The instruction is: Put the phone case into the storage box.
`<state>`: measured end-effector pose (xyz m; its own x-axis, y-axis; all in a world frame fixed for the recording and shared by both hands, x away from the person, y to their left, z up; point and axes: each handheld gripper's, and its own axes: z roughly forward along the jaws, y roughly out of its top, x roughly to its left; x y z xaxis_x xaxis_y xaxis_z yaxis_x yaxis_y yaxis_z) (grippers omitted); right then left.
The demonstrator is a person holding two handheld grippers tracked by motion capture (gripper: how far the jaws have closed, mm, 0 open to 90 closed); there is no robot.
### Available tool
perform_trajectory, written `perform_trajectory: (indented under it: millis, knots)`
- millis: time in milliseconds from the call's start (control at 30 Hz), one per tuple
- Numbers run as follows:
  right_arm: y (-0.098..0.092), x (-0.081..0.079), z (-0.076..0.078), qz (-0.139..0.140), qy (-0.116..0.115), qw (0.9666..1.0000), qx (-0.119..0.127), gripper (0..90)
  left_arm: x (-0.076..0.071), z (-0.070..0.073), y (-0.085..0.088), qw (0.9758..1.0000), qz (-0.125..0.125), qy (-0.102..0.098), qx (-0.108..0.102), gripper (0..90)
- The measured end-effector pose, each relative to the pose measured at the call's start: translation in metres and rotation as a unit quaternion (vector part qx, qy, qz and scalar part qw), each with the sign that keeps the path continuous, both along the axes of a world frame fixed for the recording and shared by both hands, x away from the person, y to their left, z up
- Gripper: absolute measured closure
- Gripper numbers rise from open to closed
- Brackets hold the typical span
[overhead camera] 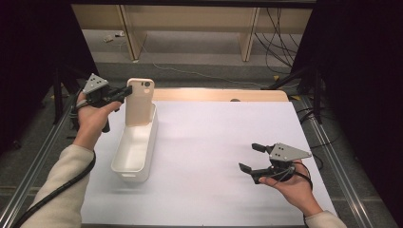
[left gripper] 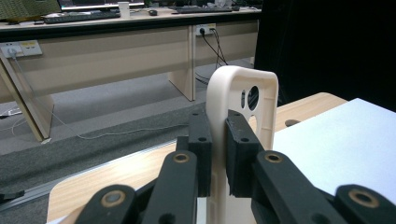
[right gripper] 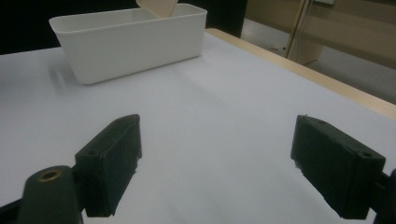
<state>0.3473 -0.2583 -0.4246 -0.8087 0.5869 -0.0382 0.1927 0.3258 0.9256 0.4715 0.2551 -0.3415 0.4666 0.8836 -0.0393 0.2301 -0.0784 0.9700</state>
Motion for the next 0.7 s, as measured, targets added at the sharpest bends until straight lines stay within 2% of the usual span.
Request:
perform_trajectory:
  millis: [133,700]
  knots:
    - [0.0000,-0.0001,0.0001,0.000,0.000,1.0000,0.001,17.5,0.0011,-0.0004,0.0006,1.0000,-0.001,-0.003,-0.002,81.9]
    - [0.0003,0.0002,-0.0006,0.001,0.001,1.0000,0.001,17.6,0.0092,-0.0051,0.0003,1.0000,0.001,0.003,0.001,81.9]
